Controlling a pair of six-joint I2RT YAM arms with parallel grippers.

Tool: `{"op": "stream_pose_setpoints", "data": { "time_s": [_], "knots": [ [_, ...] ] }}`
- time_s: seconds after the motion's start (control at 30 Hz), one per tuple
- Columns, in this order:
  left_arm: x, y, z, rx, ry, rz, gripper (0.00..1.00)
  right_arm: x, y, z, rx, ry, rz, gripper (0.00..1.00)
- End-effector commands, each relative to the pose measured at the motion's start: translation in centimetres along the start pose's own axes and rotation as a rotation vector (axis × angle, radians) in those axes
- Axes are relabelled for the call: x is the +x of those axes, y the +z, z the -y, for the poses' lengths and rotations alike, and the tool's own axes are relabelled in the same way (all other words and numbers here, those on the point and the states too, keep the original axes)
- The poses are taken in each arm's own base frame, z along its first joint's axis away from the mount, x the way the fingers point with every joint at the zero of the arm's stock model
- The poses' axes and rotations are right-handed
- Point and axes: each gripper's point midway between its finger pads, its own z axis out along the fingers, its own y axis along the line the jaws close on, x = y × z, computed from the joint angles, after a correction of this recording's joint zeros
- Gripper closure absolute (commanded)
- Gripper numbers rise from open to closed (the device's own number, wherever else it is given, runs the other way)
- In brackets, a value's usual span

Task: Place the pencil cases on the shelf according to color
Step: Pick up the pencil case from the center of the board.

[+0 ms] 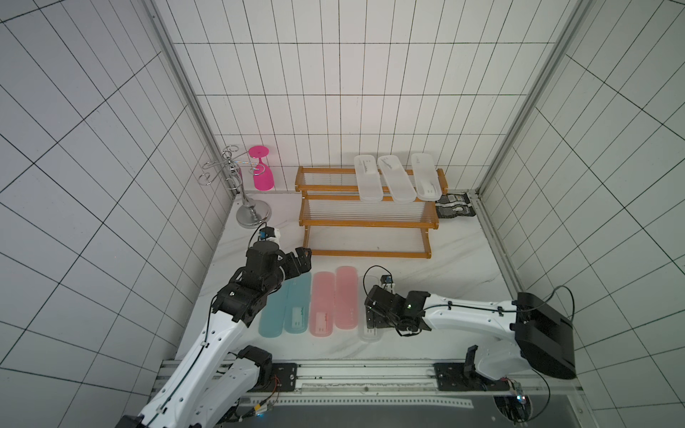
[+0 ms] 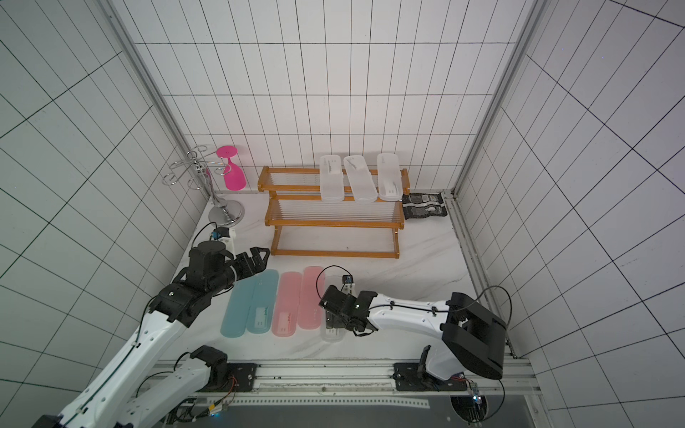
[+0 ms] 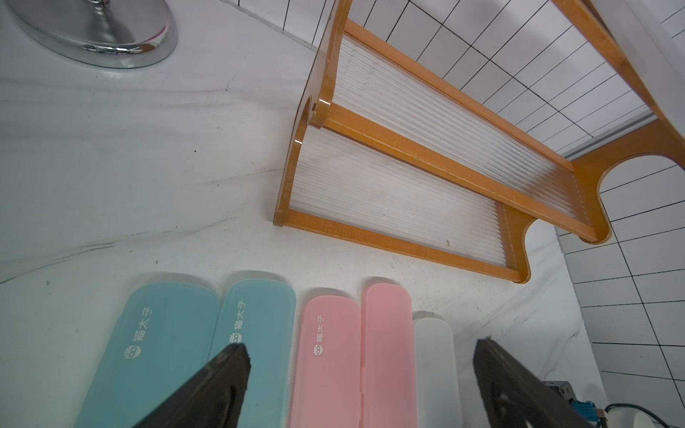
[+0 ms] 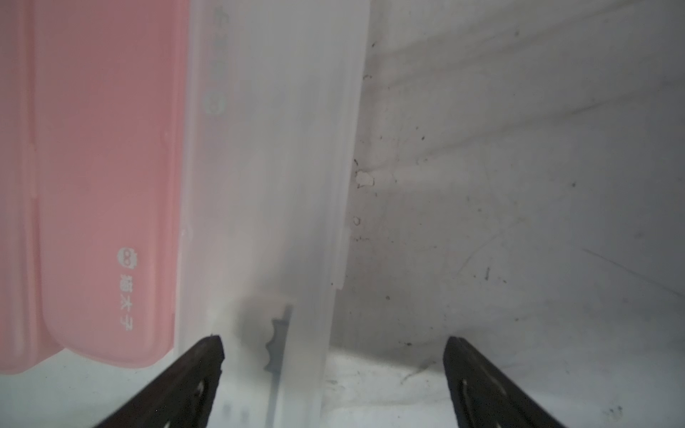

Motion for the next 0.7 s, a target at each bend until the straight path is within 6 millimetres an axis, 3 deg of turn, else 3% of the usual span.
{"op": "stream_pose_setpoints", "data": {
  "time_s": [0.0,0.27,0.43,0.67],
  "knots": [
    [0.2,-0.1,-0.4,0.001,0.008,0.011,0.01,-1.5,-0.5,-2.7,-0.046,-0.014,0.015,0.03],
    [0.4,-0.3,0.1,0.027,0.012,0.004,0.01,-0.4,1.0,-1.8,0.018,-0.025,-0.026,0.02],
    [0.9,-0.1,0.5,0.05,0.012,-0.028,0.02,0.5,1.2,1.2,0.11,-0.005,-0.03,0.02],
    [1.1,-0.1,1.6,0.09,-0.008,-0.039,0.02,0.8,-1.0,5.0,0.096,0.06,0.019,0.01]
  ]
}}
